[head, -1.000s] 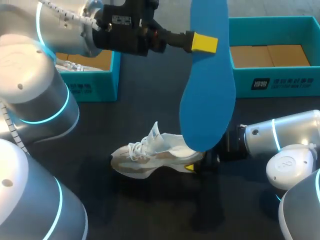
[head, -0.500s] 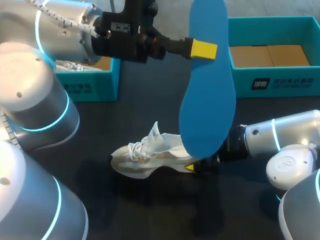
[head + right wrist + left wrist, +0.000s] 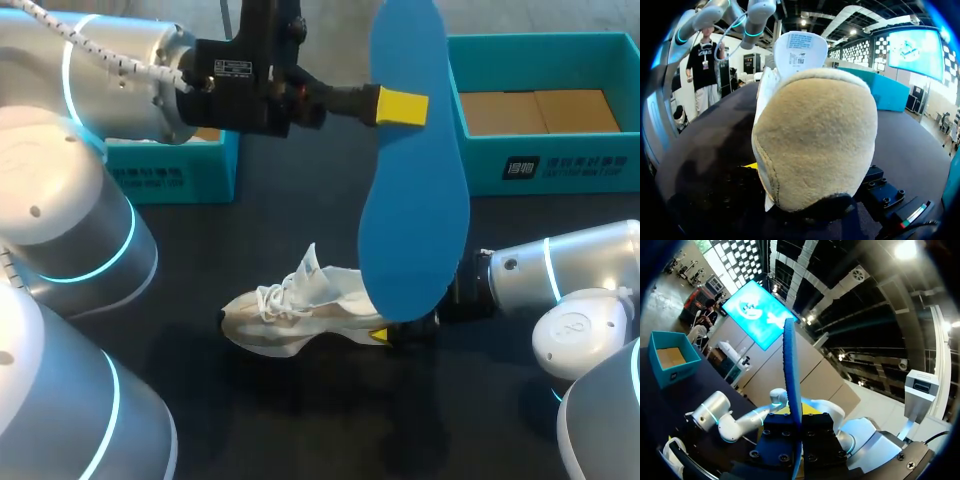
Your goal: Take the shoe out of the shoebox, open the shoe tongue, remove and reinsert the insole, then place the shoe into the shoebox
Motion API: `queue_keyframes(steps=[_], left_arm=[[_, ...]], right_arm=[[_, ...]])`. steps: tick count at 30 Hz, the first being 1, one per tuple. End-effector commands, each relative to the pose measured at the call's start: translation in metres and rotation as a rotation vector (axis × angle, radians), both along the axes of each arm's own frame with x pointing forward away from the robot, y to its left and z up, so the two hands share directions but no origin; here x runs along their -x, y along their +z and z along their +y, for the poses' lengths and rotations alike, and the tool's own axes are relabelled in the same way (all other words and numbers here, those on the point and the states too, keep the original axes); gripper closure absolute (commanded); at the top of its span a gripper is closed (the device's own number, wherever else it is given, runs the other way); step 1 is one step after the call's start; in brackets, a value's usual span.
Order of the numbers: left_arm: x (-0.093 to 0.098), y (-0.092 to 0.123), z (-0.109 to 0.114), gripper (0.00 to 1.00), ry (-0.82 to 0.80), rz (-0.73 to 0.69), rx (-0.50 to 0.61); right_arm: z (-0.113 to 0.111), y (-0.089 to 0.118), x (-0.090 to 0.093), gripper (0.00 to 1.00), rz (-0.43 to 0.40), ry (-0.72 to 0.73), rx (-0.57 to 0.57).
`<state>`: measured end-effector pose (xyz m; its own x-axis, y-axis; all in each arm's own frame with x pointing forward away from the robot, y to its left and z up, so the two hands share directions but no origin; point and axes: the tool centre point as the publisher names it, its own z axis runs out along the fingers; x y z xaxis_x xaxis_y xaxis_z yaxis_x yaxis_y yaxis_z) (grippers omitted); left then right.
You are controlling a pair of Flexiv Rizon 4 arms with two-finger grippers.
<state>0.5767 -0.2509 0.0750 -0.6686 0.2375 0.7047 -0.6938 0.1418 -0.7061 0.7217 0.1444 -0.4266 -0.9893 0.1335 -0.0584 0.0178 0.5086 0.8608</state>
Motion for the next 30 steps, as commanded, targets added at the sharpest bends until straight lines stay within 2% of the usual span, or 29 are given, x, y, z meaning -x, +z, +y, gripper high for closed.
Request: queue_keyframes(steps=[1, 3, 4, 5, 6, 7, 20, 30], left_arm=[[0.001, -0.002, 0.0, 1.0, 0.002, 0.0, 0.002], [0.001, -0.002, 0.0, 1.0, 0.002, 0.0, 0.002], [0.001, -0.002, 0.0, 1.0, 0.002, 0.0, 0.002], [0.001, -0.002, 0.0, 1.0, 0.002, 0.0, 0.002], [0.001, -0.002, 0.0, 1.0, 0.002, 0.0, 0.002], [0.001, -0.002, 0.0, 1.0, 0.002, 0.0, 0.002], [0.001, -0.002, 0.0, 1.0, 0.002, 0.0, 0.002], [0.001, -0.002, 0.0, 1.0, 0.002, 0.0, 0.002]], right_arm=[[0.005, -0.006, 0.0, 1.0, 0.001, -0.001, 0.007], [0.005, -0.006, 0.0, 1.0, 0.001, -0.001, 0.007], [0.005, -0.006, 0.0, 0.83, 0.001, -0.001, 0.007], [0.005, -0.006, 0.0, 0.6, 0.001, -0.001, 0.007], [0.005, -0.006, 0.0, 0.16, 0.001, -0.001, 0.007], [0.005, -0.006, 0.0, 0.0, 0.001, -0.001, 0.007], [0.002, -0.005, -0.001, 0.0, 0.002, -0.002, 0.019], [-0.006, 0.009, -0.002, 0.0, -0.022, -0.016, 0.072]])
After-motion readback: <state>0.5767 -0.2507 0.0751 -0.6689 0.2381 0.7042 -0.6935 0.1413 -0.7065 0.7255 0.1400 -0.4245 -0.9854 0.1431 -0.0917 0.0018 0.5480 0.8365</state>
